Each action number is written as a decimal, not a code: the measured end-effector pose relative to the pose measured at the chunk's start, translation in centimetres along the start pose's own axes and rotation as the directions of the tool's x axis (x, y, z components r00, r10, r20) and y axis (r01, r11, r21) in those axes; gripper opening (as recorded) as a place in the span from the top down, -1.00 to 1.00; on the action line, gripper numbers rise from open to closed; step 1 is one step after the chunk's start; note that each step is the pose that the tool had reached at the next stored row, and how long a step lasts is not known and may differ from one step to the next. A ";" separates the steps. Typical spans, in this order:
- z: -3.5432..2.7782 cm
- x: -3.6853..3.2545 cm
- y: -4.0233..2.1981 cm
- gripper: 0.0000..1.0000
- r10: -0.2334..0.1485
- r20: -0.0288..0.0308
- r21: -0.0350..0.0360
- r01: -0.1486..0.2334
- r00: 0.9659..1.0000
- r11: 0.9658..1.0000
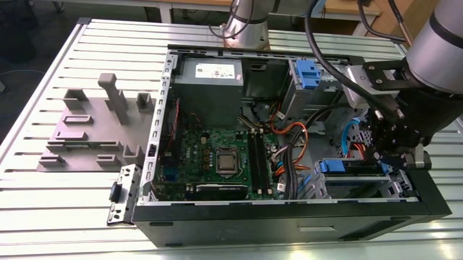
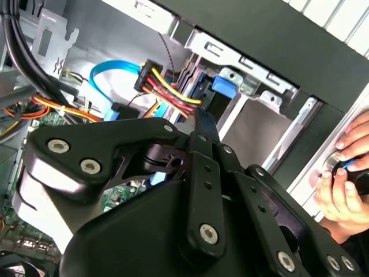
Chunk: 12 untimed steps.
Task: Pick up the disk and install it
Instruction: 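Insert the second disk wire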
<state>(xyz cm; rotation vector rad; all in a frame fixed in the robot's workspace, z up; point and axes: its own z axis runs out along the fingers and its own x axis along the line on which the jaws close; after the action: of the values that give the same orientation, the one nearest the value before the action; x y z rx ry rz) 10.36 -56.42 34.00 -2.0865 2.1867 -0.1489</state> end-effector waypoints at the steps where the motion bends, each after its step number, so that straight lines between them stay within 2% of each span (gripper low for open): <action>1: -0.02 0.01 0.19 0.79 0.000 0.000 0.000 0.000 1.000 1.000; 8: -0.03 0.01 0.26 0.79 0.000 0.002 -0.002 0.000 1.000 1.000; 9: -0.04 0.01 0.25 0.79 0.000 0.002 -0.006 0.000 1.000 1.000; 10: -0.04 0.01 0.25 0.79 0.000 0.002 -0.014 0.000 1.000 1.000; 12: -0.04 0.01 0.25 0.79 0.001 0.002 -0.037 -0.001 1.000 0.999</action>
<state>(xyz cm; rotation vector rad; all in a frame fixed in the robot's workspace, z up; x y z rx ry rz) 10.11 -56.42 33.99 -2.1038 2.2059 -0.1078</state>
